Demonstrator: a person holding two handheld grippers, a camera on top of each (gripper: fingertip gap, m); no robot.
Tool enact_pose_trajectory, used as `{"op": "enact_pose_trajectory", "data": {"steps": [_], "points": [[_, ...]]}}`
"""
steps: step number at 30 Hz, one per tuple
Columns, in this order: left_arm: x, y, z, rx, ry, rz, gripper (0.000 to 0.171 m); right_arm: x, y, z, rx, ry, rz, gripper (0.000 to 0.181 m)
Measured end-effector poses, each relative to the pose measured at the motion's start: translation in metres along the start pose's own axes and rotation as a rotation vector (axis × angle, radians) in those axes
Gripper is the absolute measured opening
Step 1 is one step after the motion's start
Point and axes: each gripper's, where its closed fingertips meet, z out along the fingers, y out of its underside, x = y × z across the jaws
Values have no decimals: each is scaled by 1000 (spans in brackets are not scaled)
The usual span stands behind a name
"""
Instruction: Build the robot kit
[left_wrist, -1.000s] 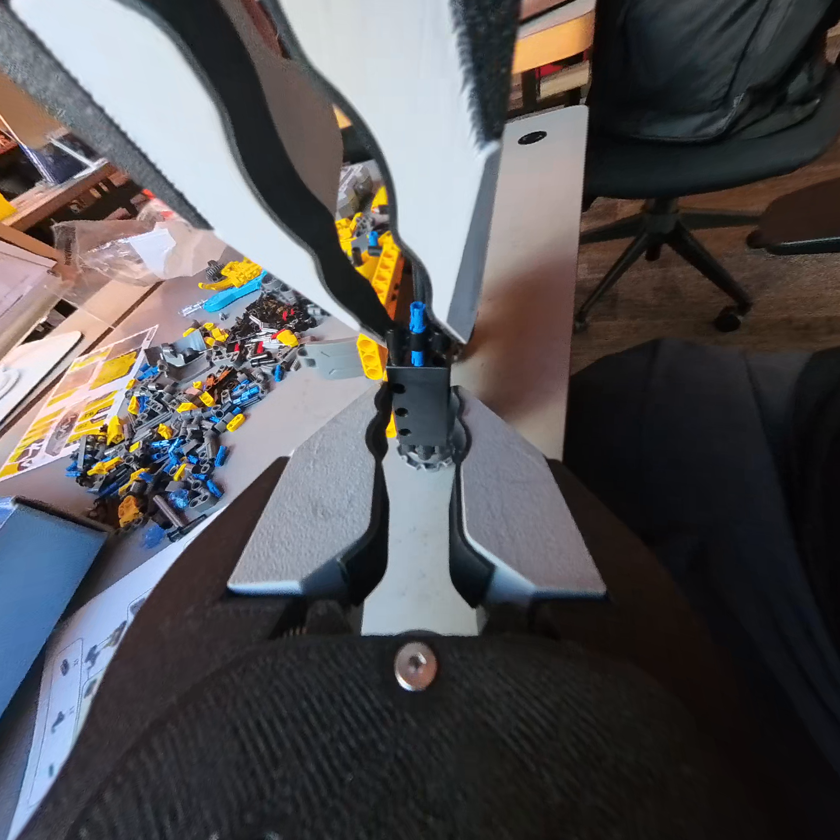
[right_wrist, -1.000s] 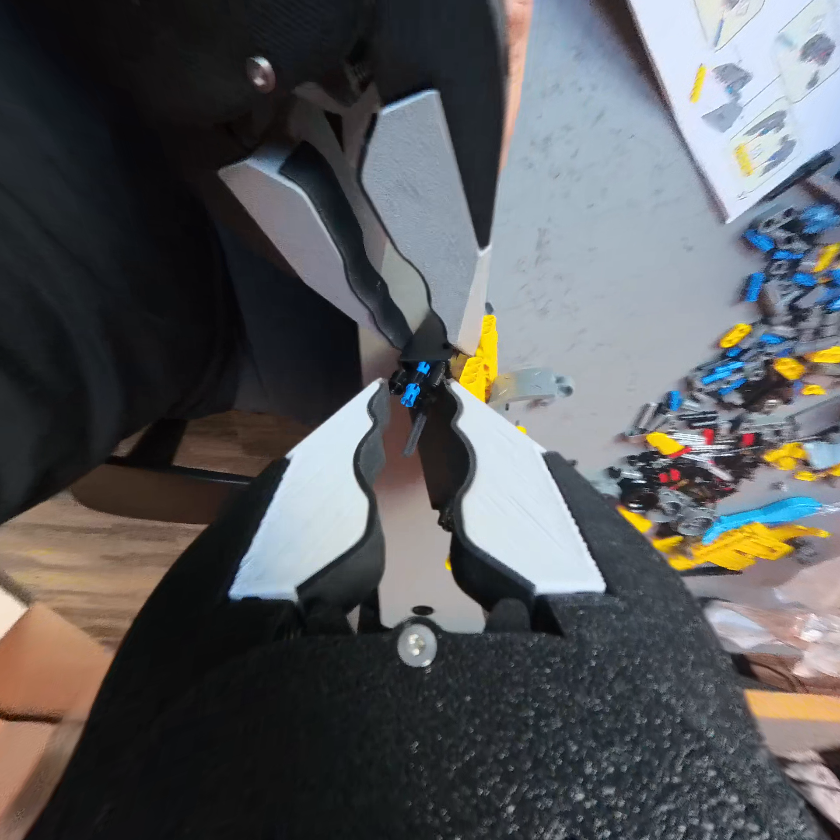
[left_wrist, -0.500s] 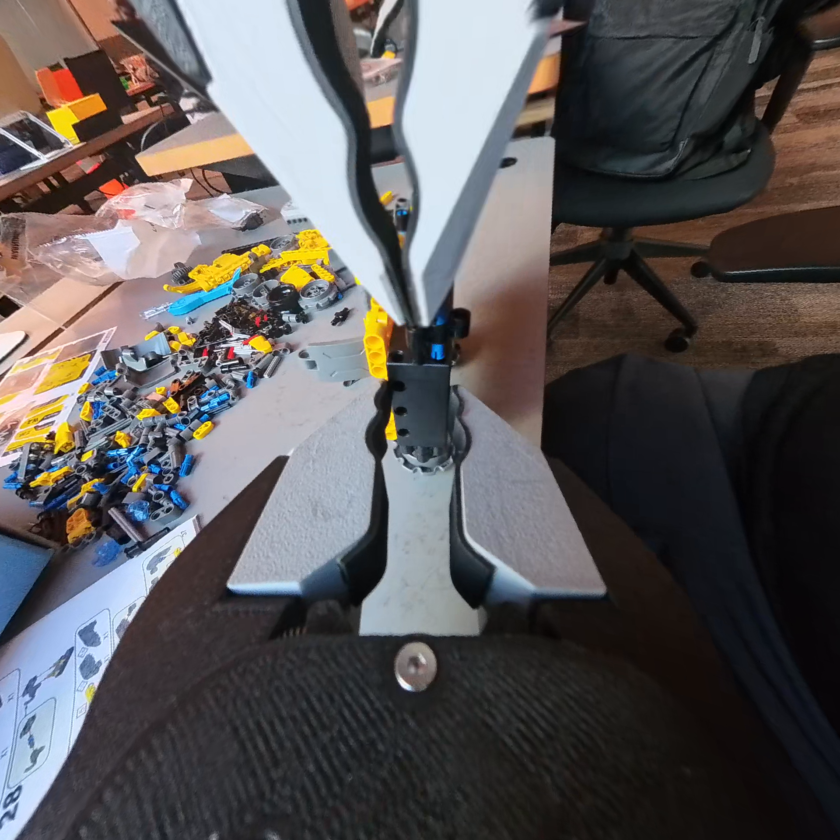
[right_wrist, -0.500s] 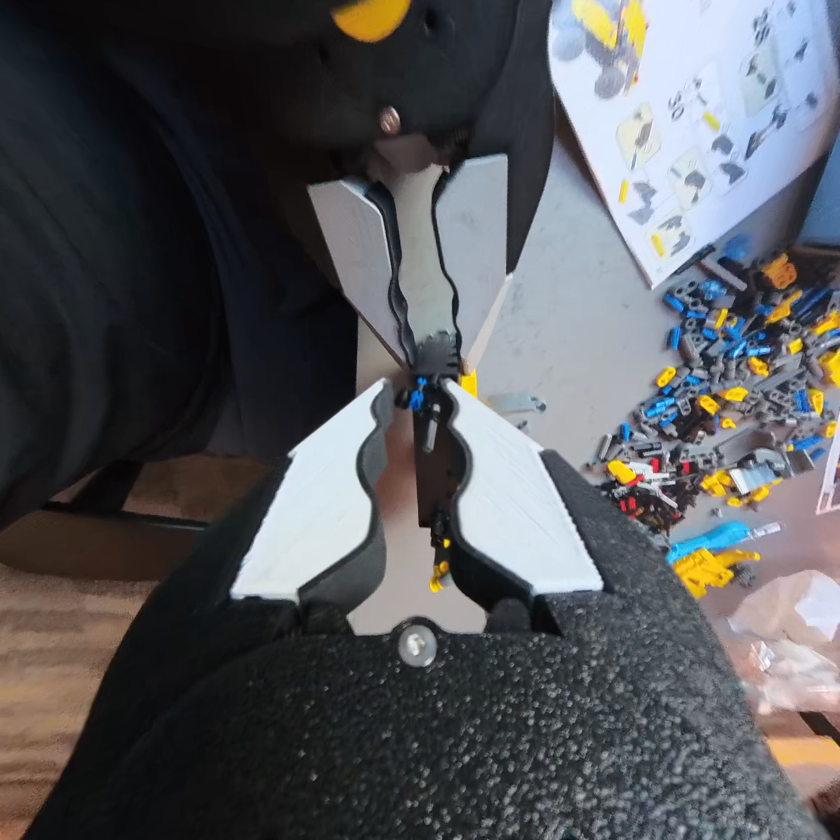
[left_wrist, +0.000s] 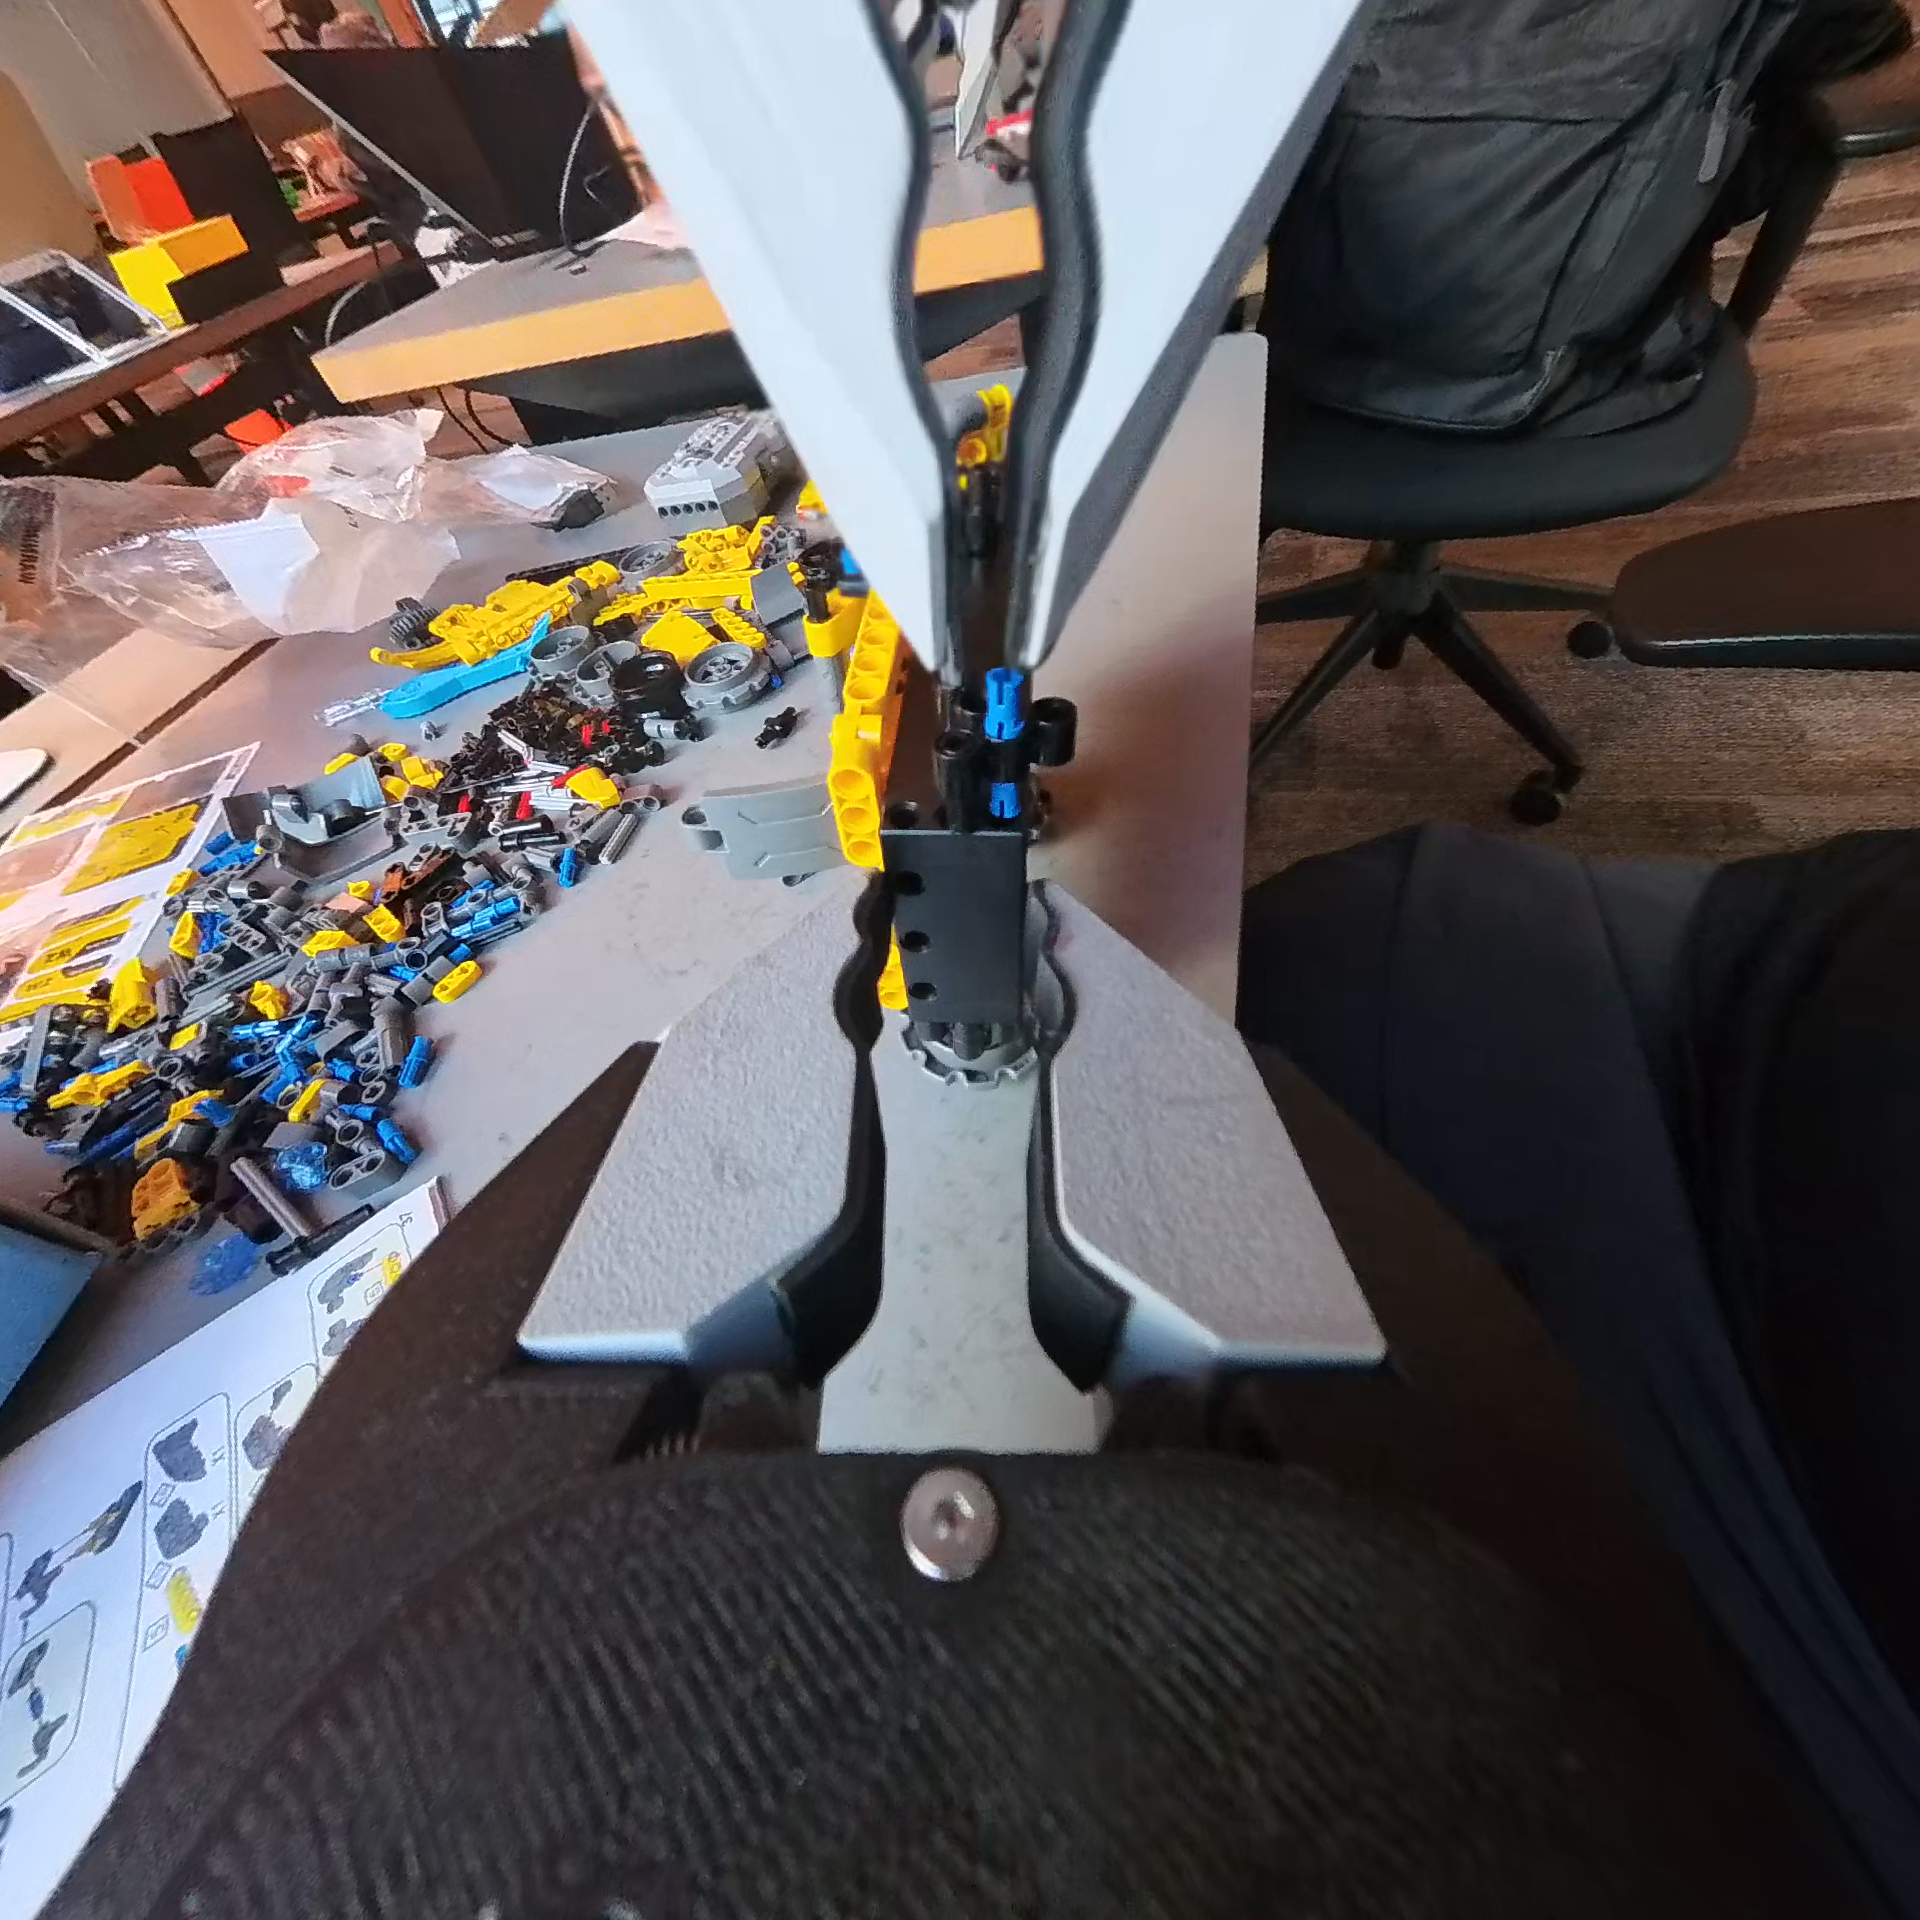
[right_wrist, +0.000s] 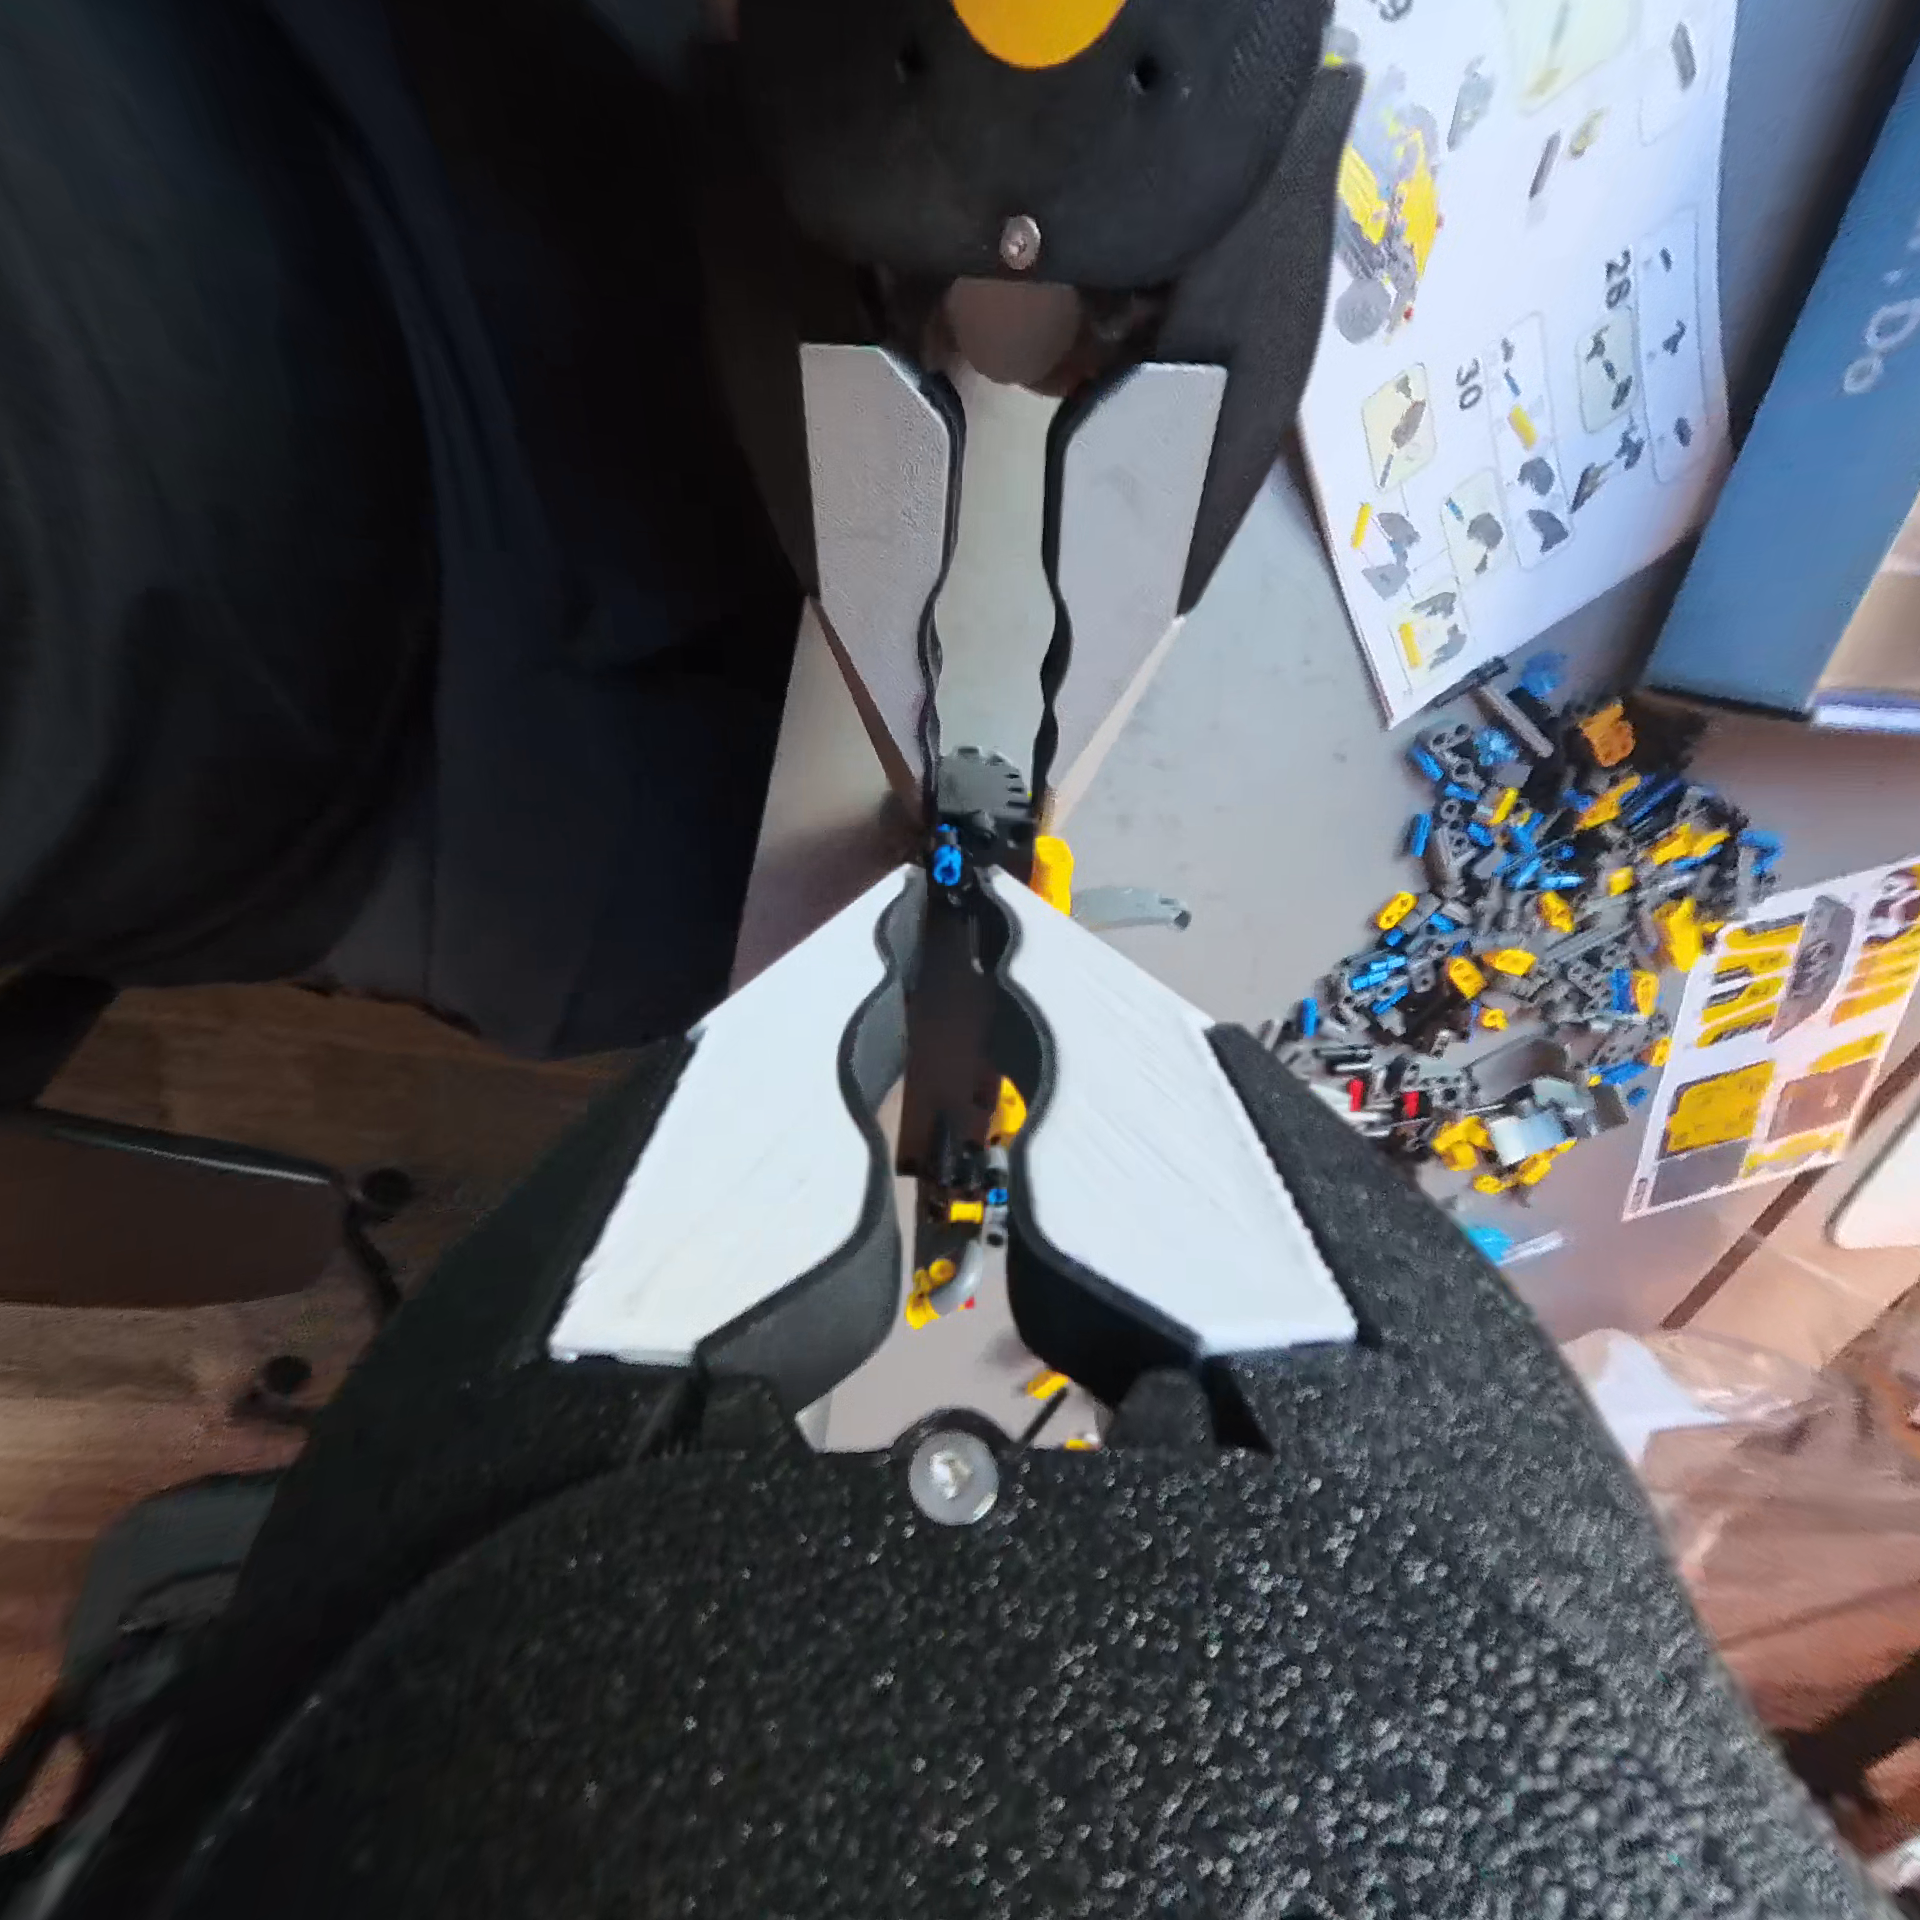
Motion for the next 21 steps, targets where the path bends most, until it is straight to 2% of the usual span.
{"op": "enact_pose_trajectory", "data": {"steps": [4, 8, 21], "points": [[0, 0, 0, 3, 2, -4, 22, -2, 0, 7, -6, 3, -86, 2], [-1, 0, 0, 6, 7, -14, 22, -3, 2, 7, 2, -15, -111, 8], [-2, 0, 1, 7, 1, 1, 22, 4, 1, 16, 19, -30, -77, 5]]}}
